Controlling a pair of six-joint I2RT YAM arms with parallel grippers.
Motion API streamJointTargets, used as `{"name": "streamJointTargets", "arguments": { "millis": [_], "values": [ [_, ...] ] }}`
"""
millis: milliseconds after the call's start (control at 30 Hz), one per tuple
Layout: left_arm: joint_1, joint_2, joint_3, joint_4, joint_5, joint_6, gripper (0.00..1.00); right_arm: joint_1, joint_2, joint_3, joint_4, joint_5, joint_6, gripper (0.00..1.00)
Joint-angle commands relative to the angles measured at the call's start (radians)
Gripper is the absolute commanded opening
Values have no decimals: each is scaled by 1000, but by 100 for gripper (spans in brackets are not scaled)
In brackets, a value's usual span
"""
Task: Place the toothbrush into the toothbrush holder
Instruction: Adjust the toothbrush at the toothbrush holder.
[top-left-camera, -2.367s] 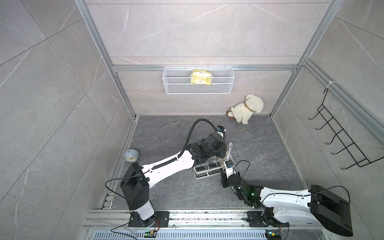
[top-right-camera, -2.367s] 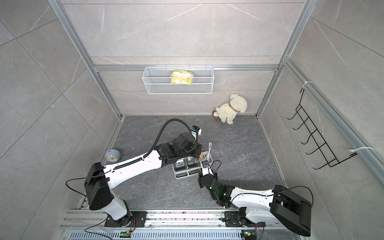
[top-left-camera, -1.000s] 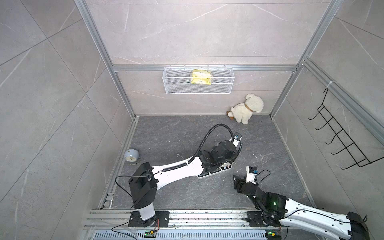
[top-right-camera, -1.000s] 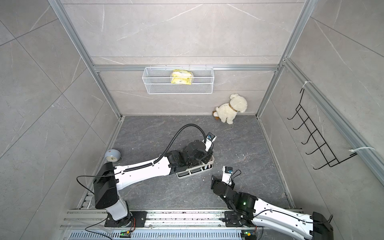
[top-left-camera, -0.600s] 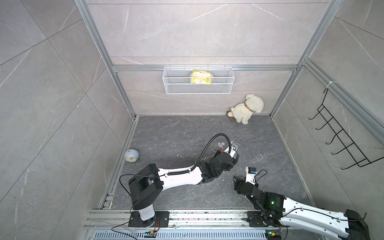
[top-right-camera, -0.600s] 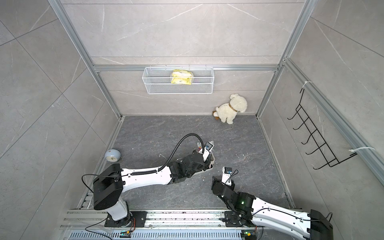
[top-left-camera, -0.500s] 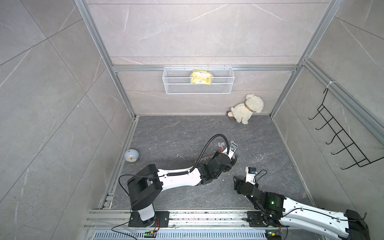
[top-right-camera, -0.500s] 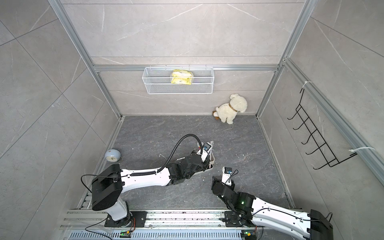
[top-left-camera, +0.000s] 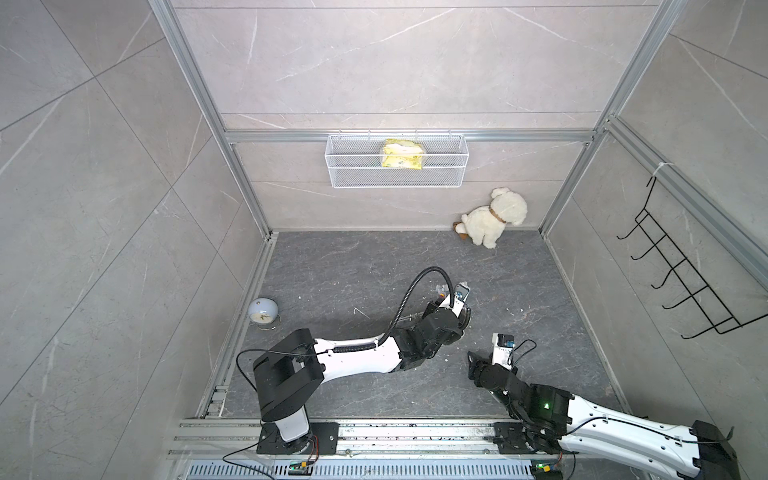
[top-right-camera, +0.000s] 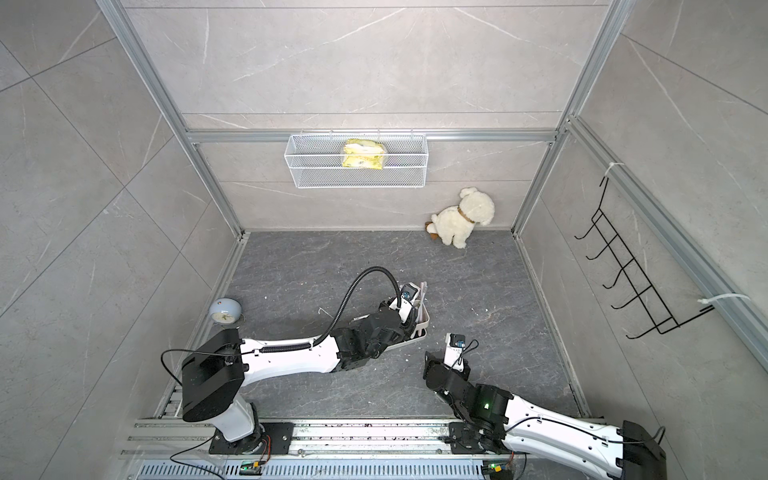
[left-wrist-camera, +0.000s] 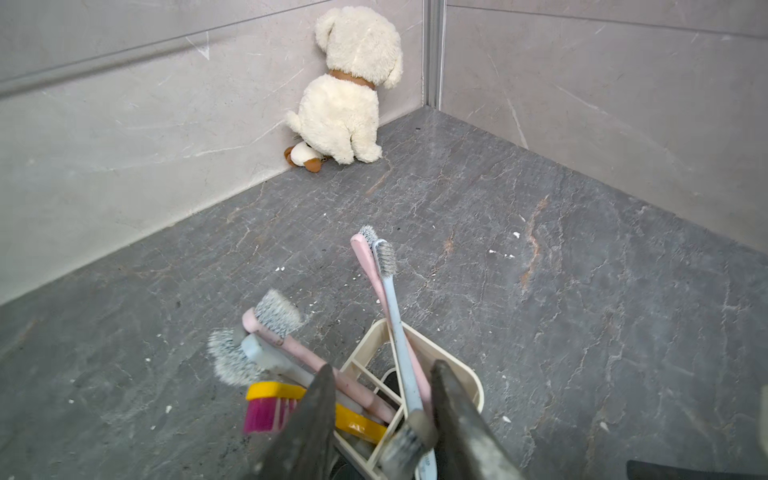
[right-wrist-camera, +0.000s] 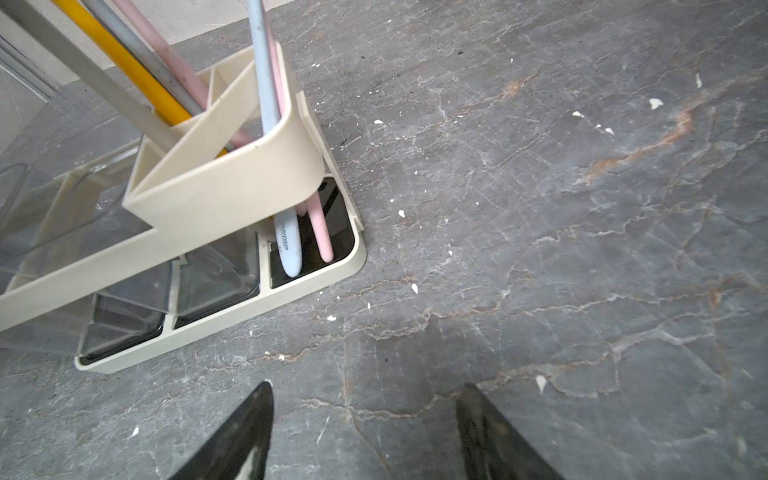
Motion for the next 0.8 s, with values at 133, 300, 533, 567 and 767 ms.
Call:
{"name": "streamJointTargets", "arguments": {
  "millis": [133,300,533,567,767],
  "values": [
    [-2,-89,68,-60,-19,-14,72,8,-14,68,-73,36,7,71],
    [-1,-135,96,-153,-2,-48,95,7,-64,121,-168,79,7,71],
    [11,-269,78,-285,6,-155,99,-1,-89,267,-376,213,16,75],
    [17,-296,71,-311,3,-170,99,-10,-71,297,-396,228,11,76],
    [149,-460,2,-493,-30,-247,99,-245,108,394,-184,6,-219,78]
  ]
}}
